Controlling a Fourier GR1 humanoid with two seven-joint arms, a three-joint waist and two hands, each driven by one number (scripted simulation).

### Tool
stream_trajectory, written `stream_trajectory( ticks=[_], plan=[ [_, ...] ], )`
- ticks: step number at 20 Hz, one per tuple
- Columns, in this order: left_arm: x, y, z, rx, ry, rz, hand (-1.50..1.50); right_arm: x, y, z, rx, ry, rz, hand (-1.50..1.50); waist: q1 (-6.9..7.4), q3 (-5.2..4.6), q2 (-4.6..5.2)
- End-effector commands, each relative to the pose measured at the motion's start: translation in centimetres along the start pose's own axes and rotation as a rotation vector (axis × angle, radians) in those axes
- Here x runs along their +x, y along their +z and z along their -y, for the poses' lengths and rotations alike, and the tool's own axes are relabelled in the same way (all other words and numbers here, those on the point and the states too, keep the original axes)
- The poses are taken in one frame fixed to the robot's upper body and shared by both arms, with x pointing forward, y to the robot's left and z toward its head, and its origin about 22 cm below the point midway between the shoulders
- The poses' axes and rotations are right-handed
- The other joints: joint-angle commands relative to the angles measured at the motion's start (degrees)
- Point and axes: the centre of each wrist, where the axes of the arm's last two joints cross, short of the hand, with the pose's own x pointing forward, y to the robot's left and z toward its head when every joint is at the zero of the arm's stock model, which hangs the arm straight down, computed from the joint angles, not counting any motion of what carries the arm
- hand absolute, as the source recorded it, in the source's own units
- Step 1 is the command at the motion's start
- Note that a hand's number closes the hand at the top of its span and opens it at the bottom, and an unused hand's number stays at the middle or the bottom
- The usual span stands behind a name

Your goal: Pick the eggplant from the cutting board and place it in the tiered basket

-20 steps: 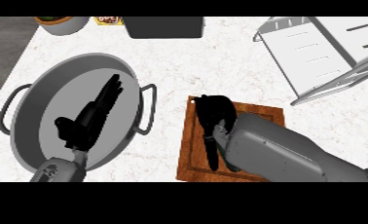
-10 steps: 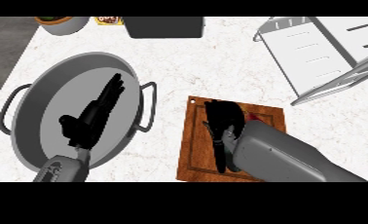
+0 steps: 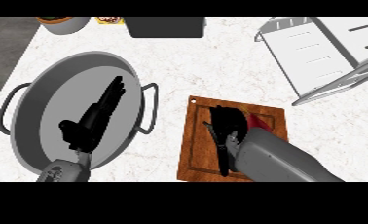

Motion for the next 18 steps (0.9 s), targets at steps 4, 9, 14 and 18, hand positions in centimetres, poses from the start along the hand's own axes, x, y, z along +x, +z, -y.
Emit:
stream_trajectory(
  ticks=[4,9,14,18],
  plan=[
    [0.3,-0.6,-0.3,-0.009,-0.008,-0.015,0.0,0.0,-0.1,-1.8,0.005,-0.02,-0.057,1.5,-0.08,-0.11,0.11],
    [0.4,0.5,1.0,0.011,-0.001,-0.006,0.0,-0.7,0.5,-0.8,-0.096,-0.053,0.061,1.5,0.09,-0.09,0.07],
    [0.2,0.4,0.0,-0.02,0.001,-0.017,0.0,0.9,-2.1,-3.3,-0.126,-0.044,0.098,1.5,0.32,-0.09,0.17],
    [-1.0,0.8,-0.5,0.074,0.013,-0.039,0.0,-9.8,-3.1,-1.7,-0.264,-0.337,-0.379,1.5,-5.19,-0.1,-0.77]
  ],
)
